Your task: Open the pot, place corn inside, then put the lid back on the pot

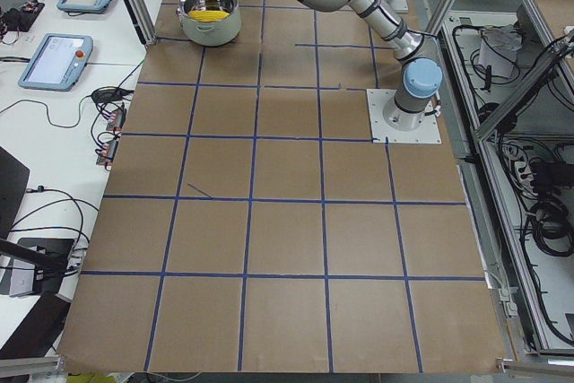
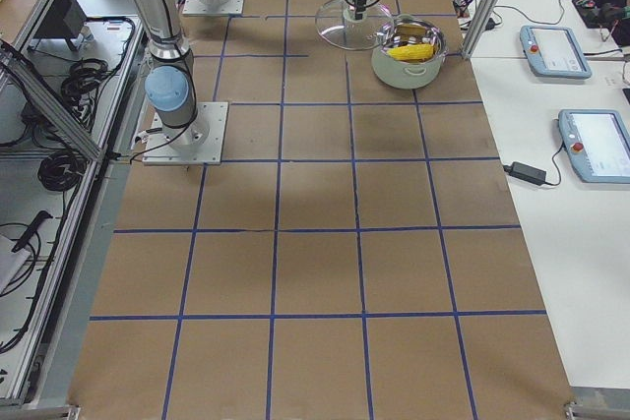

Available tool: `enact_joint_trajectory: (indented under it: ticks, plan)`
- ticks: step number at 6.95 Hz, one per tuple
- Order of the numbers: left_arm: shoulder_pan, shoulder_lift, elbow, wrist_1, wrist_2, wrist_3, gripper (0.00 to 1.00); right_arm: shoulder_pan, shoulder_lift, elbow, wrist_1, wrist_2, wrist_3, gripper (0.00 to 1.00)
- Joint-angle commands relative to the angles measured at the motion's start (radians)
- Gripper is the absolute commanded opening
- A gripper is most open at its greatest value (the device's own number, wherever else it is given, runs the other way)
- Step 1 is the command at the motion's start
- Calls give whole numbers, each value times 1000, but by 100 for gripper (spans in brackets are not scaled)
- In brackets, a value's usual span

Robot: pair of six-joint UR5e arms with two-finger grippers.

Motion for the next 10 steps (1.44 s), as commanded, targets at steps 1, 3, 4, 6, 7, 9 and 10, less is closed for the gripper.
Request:
enact_joint_trajectory:
  ticks: [1, 3, 4, 6, 7, 9, 10]
  plan:
    - [0, 36, -46, -6, 2, 1, 100, 13, 144, -132, -42, -12, 8, 5]
    - [37, 303, -496, 133, -4, 1, 100, 14, 275, -305, -7, -12, 8, 5]
    - [70, 476, -847, 369, -4, 9, 100, 14, 309, -347, -7, -14, 5, 5]
    - [182, 680, -1210, 599, -2, 87, 100, 14, 372, -402, -8, -37, 3, 5]
    - [190, 720, -1246, 596, 10, 93, 100, 14, 392, -431, -4, -37, 5, 5]
    - [198, 781, -1296, 619, 25, 110, 100, 16, 395, -436, 6, -35, 6, 5]
    - [197, 800, -1298, 657, 25, 130, 100, 25, 406, -438, 1, -35, 6, 5]
